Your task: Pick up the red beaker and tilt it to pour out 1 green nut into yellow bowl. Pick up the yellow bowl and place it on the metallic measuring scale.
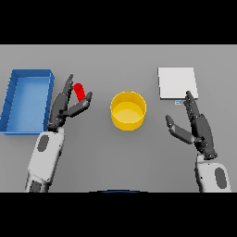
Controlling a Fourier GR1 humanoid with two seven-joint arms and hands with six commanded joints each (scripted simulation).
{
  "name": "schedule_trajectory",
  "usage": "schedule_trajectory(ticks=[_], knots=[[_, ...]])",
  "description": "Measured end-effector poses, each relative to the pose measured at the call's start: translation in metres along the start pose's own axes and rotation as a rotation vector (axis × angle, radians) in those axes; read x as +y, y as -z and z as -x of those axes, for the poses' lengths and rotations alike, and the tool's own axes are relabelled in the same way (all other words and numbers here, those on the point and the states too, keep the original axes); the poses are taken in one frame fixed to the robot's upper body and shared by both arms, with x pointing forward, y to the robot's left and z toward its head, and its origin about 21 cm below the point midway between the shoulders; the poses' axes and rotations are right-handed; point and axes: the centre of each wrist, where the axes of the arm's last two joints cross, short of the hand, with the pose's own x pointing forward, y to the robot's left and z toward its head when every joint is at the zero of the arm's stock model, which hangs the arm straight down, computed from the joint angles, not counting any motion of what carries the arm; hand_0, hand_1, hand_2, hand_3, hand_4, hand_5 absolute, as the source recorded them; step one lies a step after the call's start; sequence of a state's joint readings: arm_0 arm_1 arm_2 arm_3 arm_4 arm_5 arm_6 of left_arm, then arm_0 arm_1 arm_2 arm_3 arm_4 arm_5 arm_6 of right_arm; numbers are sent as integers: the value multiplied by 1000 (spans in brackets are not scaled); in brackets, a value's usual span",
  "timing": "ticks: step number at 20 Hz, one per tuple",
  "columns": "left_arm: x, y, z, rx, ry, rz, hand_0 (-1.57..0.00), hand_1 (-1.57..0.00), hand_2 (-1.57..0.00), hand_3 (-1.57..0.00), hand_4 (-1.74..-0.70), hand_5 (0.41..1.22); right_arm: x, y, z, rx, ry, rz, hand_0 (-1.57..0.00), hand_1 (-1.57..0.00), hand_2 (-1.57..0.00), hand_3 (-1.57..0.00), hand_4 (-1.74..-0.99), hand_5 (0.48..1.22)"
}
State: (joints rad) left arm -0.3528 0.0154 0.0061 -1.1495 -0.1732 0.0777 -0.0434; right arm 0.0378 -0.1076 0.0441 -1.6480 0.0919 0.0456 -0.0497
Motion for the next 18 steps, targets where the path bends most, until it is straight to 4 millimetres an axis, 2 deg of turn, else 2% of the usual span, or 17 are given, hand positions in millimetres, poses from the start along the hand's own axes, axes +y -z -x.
schedule_trajectory(ticks=[1,3,9,10,12,13,15,17,18], knots=[[-5,2,2,0,6,10,1,1,1,1,-1221,635,-1,-2,3,10,-6,-1,1,1,1,1,-1299,634],[-1,12,-1,-7,31,1,1,1,1,1,-1231,647,-2,-1,1,-1,-14,3,1,1,1,1,-1300,638],[-13,27,4,-41,12,11,1,1,-1,1,-1331,709,-3,3,6,-1,-20,10,1,1,1,1,-1303,646],[-16,28,8,-28,3,5,1,-6,-50,-30,-1347,726,-3,2,5,3,-4,11,1,1,1,1,-1301,647],[-23,32,9,-29,-17,-10,-338,-306,-322,-239,-1385,765,-2,2,1,1,-7,15,1,1,1,1,-1294,645],[-23,32,10,-31,-30,-19,-585,-556,-551,-416,-1416,786,-4,0,2,14,-12,13,1,1,1,1,-1292,645],[-25,35,11,-39,-72,-44,-940,-921,-918,-832,-1425,943,-3,1,1,12,-6,11,1,1,1,1,-1290,646],[-25,39,11,-45,-81,-54,-1167,-1155,-1153,-1081,-1529,1043,3,0,1,2,-7,9,1,1,1,1,-1291,649],[-26,40,10,-45,-68,-57,-1248,-1238,-1237,-1126,-1566,1079,1,-1,3,10,-10,20,1,1,1,1,-1292,651]])
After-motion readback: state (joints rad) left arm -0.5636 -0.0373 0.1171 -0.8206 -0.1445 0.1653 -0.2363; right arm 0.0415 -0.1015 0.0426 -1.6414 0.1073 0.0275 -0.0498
